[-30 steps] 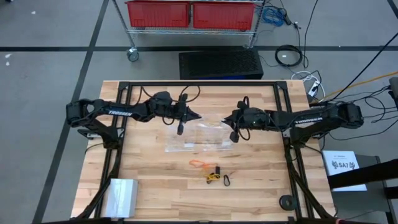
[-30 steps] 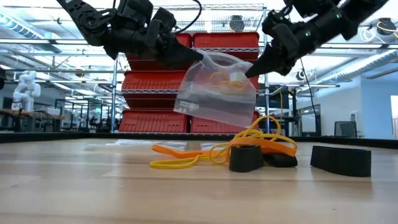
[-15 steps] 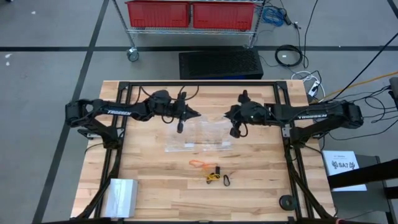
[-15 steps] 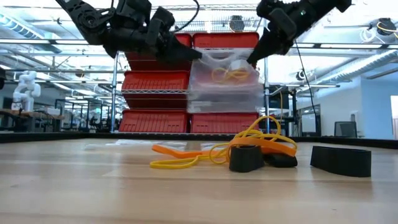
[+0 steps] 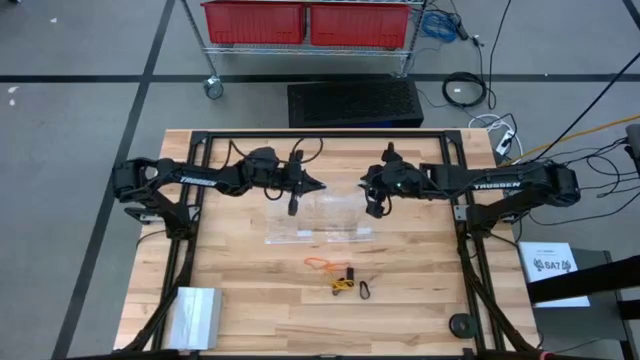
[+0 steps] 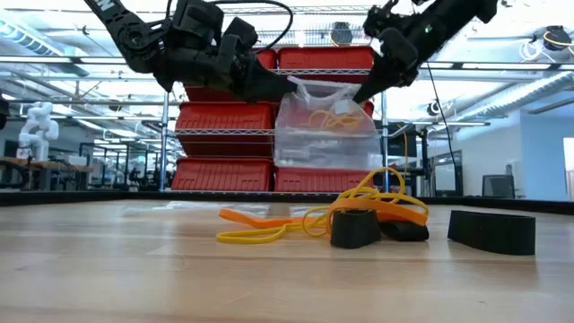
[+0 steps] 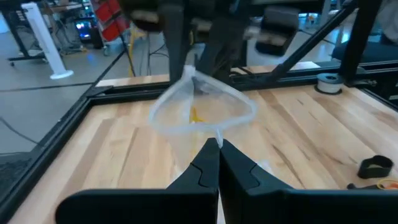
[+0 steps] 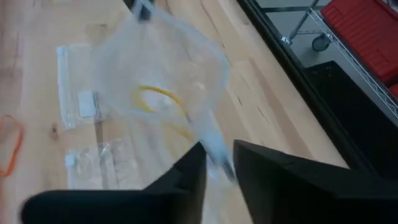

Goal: Sort rubber bands
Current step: Put the yellow rubber band into the zip bag

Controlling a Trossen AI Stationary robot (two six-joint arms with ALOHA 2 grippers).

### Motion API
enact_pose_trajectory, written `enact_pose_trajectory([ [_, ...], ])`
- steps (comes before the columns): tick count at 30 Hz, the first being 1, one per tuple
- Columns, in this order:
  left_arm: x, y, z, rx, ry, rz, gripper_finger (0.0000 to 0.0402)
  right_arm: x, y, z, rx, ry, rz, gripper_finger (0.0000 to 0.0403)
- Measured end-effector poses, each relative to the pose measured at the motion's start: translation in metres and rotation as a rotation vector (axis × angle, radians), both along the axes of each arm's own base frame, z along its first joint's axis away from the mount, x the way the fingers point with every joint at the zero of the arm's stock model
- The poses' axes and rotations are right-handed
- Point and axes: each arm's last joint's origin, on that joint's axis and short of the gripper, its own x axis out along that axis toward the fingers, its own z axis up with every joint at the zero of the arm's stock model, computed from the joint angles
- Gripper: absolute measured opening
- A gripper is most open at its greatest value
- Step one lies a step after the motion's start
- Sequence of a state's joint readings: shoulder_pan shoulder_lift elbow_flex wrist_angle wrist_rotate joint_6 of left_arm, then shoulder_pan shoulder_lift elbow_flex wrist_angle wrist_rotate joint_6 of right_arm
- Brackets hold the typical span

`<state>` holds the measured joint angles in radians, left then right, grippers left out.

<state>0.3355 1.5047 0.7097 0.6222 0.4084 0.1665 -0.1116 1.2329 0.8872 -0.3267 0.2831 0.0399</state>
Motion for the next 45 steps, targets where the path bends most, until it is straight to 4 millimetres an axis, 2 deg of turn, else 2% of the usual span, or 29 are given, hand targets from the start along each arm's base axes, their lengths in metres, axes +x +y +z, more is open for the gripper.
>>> enact_pose_trajectory([
  [5, -0.004, 0.012, -0.001, 0.0, 0.006, 0.039, 0.0, -0.005, 0.005, 0.026, 0.039, 0.065, -0.005, 0.0148],
  [8, -0.006, 0.018, -0.001, -0.001, 0.004, 0.042, 0.0, -0.006, 0.015, 0.036, 0.13, 0.071, 0.043, 0.0172],
  [14, -0.01, 0.023, -0.002, -0.011, 0.008, 0.012, 0.0, -0.001, 0.052, 0.034, 0.366, 0.071, 0.207, 0.0186],
  [18, -0.014, 0.025, -0.006, -0.012, 0.013, -0.003, 0.0, 0.013, 0.085, 0.018, 0.447, 0.118, 0.251, 0.0177],
  [22, -0.016, 0.024, -0.011, -0.011, 0.023, -0.018, 0.0, 0.033, 0.118, -0.012, 0.491, 0.189, 0.278, 0.017],
  [29, -0.02, 0.022, -0.017, -0.004, 0.033, -0.051, 0.0, 0.06, 0.156, -0.057, 0.564, 0.205, 0.278, 0.0169],
  [37, -0.02, 0.021, -0.017, -0.001, 0.03, -0.07, 0.0, 0.066, 0.177, -0.086, 0.59, 0.259, 0.265, 0.0169],
  [45, -0.018, 0.016, -0.018, -0.001, 0.034, -0.086, 0.0, 0.068, 0.182, -0.103, 0.579, 0.299, 0.257, 0.0168],
])
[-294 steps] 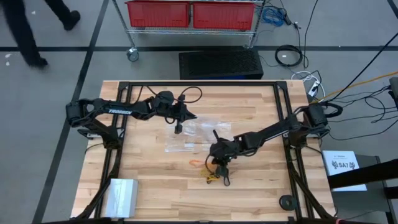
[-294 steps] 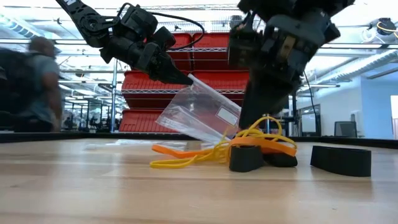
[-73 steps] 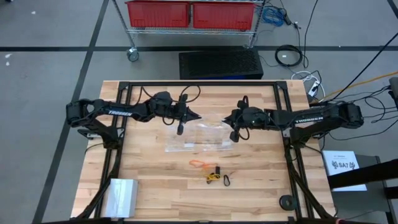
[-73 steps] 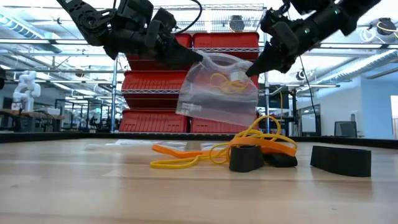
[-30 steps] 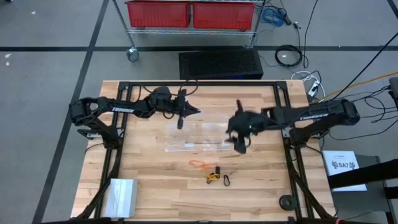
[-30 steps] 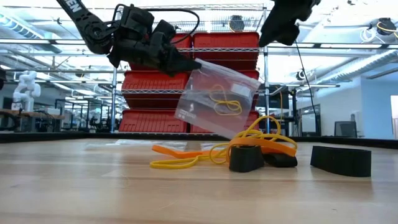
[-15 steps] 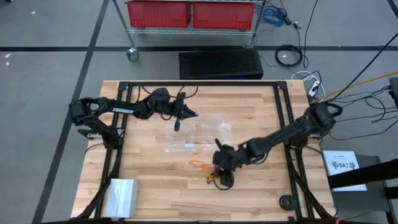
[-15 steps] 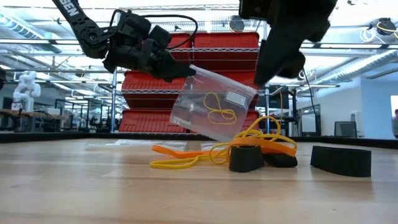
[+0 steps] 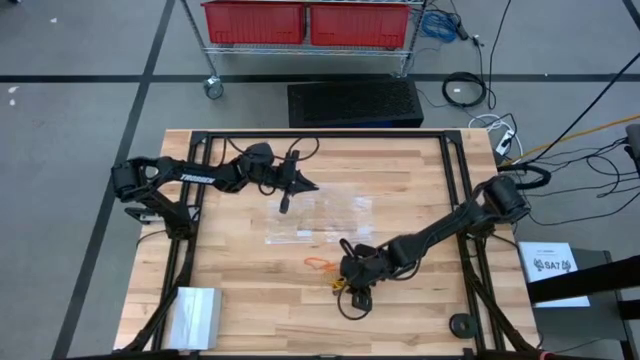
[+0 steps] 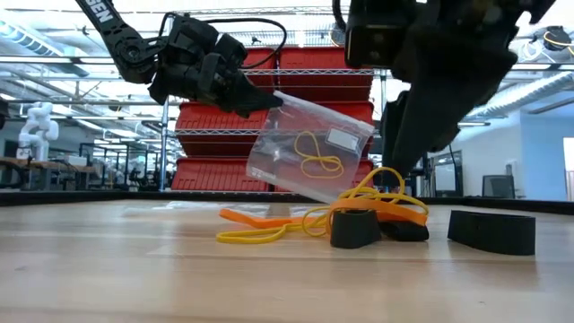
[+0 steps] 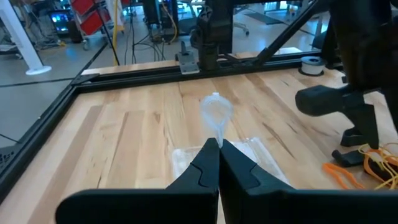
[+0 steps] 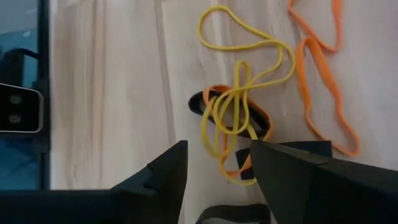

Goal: Sort rubber bands
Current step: Put the yellow rubber band into the zip bag

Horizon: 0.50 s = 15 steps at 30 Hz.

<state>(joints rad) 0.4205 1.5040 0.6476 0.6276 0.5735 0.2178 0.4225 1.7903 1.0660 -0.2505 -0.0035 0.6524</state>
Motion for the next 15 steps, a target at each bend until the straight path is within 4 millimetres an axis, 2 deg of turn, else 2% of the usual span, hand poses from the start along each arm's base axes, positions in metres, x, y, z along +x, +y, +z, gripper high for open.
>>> enact_pose_trajectory([
  [3, 0.0004, -0.0011, -0.0002, 0.006, 0.001, -0.005, 0.0, 0.001, 0.0008, -0.0025, -0.008, -0.003, 0.009, 0.0156],
  [5, 0.0004, -0.0011, -0.0001, 0.008, 0.0, -0.006, 0.0, 0.0015, 0.001, -0.0026, -0.015, -0.012, 0.013, 0.0134],
  [11, 0.0004, -0.0011, -0.0002, 0.024, -0.002, -0.008, 0.0, 0.0021, 0.0002, -0.0026, -0.058, -0.033, 0.032, 0.0018],
  [15, 0.0004, -0.0011, -0.0005, 0.023, 0.001, -0.008, 0.0, 0.0039, 0.001, 0.0025, -0.062, -0.04, 0.041, 0.001],
])
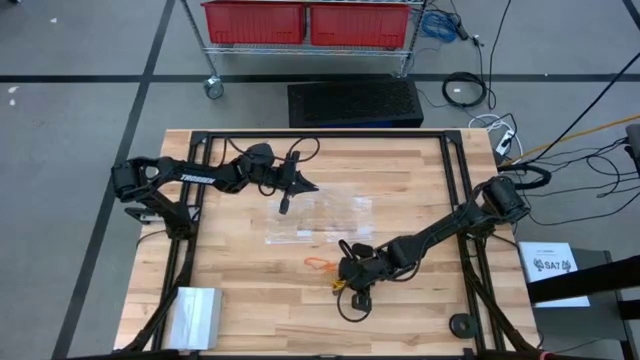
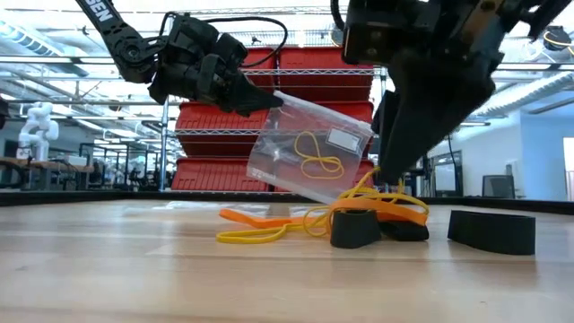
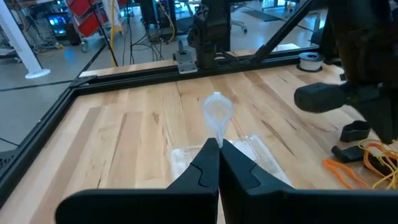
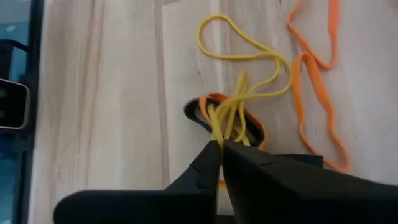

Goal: Sort rubber bands
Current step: Put the yellow rubber band into the zip bag

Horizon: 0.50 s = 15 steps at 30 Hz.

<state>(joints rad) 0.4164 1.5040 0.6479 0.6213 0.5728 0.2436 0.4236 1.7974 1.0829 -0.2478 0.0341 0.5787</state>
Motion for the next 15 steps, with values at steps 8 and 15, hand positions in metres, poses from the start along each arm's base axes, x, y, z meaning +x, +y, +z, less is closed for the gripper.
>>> enact_pose_trajectory([
  [8, 0.002, -0.006, 0.0, -0.002, -0.002, -0.024, 0.0, 0.014, 0.006, 0.045, -0.07, -0.013, 0.053, 0.0002],
  [15, 0.004, -0.01, 0.001, 0.0, -0.011, -0.045, 0.0, 0.019, 0.005, 0.091, -0.188, 0.007, 0.066, 0.0001],
])
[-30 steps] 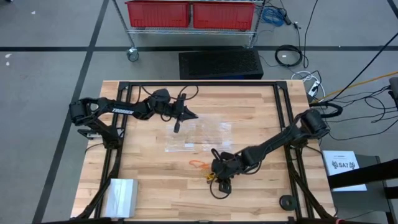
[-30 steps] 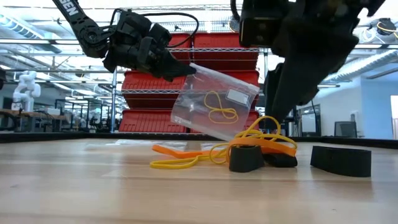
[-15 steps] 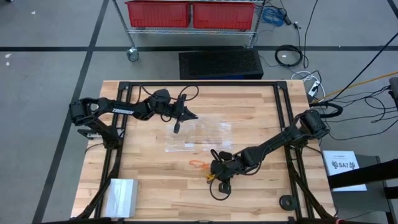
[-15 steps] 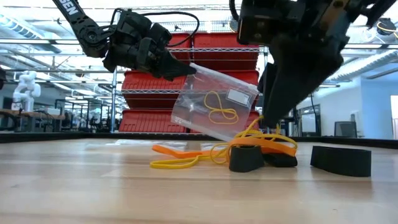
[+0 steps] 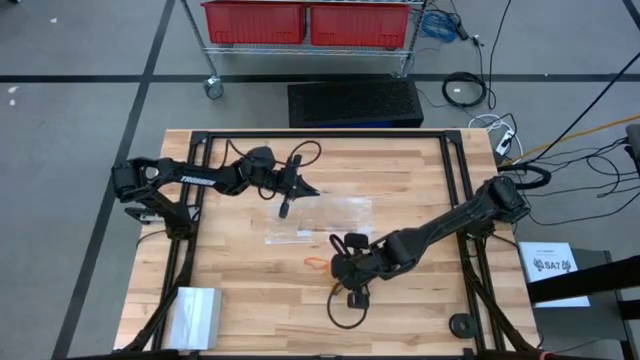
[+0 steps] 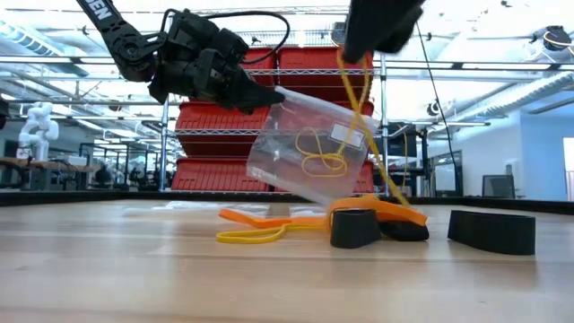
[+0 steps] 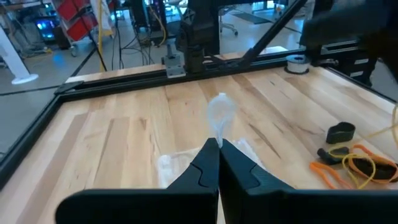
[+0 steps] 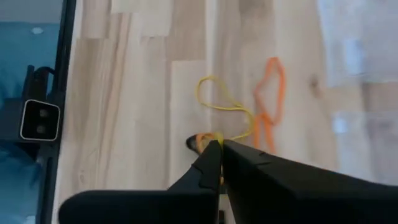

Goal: Sort rubber bands
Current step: Put the yellow rubber band into the zip bag

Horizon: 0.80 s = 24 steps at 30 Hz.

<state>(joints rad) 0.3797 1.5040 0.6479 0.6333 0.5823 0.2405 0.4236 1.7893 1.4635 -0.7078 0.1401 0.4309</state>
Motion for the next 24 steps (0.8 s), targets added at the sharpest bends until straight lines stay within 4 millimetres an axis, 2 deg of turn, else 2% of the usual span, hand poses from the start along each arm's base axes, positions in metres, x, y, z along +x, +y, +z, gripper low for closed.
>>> enact_pose_trajectory([
  [15, 0.001, 0.0, 0.004, -0.01, -0.032, 0.003, 0.0, -0.008, -0.029, 0.078, -0.278, 0.066, 0.001, 0.0],
  [24, 0.001, -0.001, 0.004, -0.033, -0.028, 0.004, 0.0, -0.015, -0.063, 0.128, -0.429, 0.036, -0.089, 0.0],
])
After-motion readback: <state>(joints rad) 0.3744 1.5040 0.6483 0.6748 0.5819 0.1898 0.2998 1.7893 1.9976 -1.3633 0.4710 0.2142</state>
